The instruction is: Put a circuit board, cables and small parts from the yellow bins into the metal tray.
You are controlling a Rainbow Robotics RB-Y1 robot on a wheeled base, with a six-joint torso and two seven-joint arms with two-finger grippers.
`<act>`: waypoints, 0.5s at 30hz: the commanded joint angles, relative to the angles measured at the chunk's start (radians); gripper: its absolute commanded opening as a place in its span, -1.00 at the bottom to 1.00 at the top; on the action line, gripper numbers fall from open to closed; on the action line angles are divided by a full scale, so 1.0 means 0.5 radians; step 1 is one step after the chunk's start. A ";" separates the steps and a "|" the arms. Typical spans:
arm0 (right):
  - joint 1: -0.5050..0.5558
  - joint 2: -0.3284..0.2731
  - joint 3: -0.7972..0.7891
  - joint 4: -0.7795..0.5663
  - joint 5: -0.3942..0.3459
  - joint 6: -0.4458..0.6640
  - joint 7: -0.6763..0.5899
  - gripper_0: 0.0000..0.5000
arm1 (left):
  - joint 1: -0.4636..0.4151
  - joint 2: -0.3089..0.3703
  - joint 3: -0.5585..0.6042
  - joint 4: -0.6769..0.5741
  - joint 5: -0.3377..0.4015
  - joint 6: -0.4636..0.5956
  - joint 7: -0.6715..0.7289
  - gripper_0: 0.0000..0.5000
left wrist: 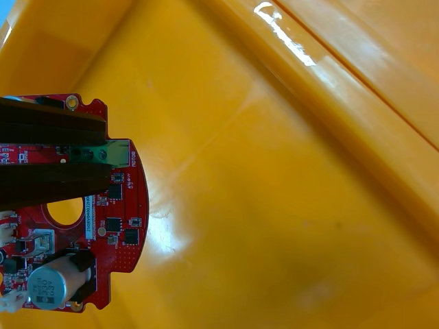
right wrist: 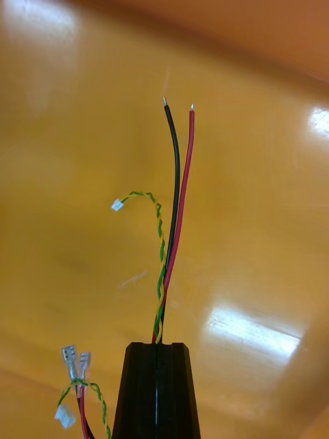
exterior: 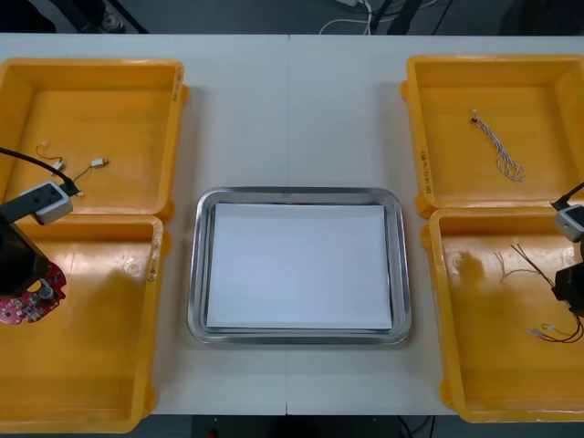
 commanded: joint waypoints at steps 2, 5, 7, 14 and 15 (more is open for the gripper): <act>-0.112 -0.076 -0.239 -0.057 -0.066 0.206 -0.005 -1.00 | -0.207 -0.112 0.057 -0.094 -0.037 0.181 -0.059 -1.00; -0.140 -0.076 -0.300 -0.063 -0.078 0.289 -0.020 -1.00 | -0.278 -0.161 0.054 -0.122 -0.034 0.273 0.021 -1.00; -0.158 -0.076 -0.331 -0.069 -0.084 0.326 -0.029 -1.00 | -0.321 -0.195 0.038 -0.134 -0.034 0.305 0.070 -1.00; -0.247 -0.076 -0.405 -0.076 -0.109 0.485 -0.081 -1.00 | -0.468 -0.312 -0.097 -0.211 -0.064 0.305 0.331 -1.00; -0.269 -0.076 -0.414 -0.076 -0.112 0.516 -0.094 -1.00 | -0.487 -0.330 -0.124 -0.217 -0.076 0.305 0.374 -1.00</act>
